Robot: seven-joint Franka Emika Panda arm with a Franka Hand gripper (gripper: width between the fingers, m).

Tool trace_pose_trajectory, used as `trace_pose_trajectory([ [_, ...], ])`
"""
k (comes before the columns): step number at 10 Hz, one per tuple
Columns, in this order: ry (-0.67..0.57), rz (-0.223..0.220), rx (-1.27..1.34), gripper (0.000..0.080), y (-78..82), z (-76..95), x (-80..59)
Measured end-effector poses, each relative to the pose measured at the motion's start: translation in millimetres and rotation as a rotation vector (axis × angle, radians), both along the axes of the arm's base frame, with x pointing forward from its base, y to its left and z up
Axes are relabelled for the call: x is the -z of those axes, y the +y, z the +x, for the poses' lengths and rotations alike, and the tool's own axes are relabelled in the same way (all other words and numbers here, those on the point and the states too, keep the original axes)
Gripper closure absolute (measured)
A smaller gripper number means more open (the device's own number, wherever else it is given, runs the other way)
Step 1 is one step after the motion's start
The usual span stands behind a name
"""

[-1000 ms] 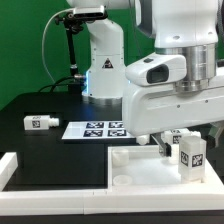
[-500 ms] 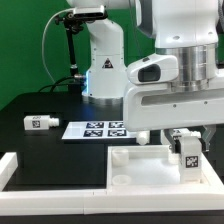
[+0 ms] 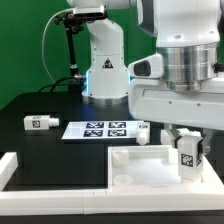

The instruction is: Assemble one leg

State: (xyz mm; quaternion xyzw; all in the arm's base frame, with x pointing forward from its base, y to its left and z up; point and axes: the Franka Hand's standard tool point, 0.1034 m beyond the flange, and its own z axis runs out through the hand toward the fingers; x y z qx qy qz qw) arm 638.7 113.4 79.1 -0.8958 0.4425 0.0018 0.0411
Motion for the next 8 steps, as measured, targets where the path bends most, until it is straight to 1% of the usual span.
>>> trace_pose_trajectory([
  [1, 0.008, 0.022, 0.196, 0.0514, 2.4, -1.0, 0.8],
  [2, 0.006, 0.052, 0.294, 0.0514, 0.4, -1.6, 0.8],
  [4, 0.014, 0.066, 0.387, 0.0514, 0.5, -1.2, 1.1],
  [5, 0.012, 0.066, 0.367, 0.0514, 0.9, -1.4, 1.4],
  [6, 0.004, 0.053, 0.264, 0.0331, 0.2, -1.9, 1.6],
  [7, -0.009, 0.028, 0.106, 0.0194, 0.0, -2.5, 1.9],
  [8, -0.029, 0.006, -0.113, 0.0194, -0.9, -1.9, 1.5],
])
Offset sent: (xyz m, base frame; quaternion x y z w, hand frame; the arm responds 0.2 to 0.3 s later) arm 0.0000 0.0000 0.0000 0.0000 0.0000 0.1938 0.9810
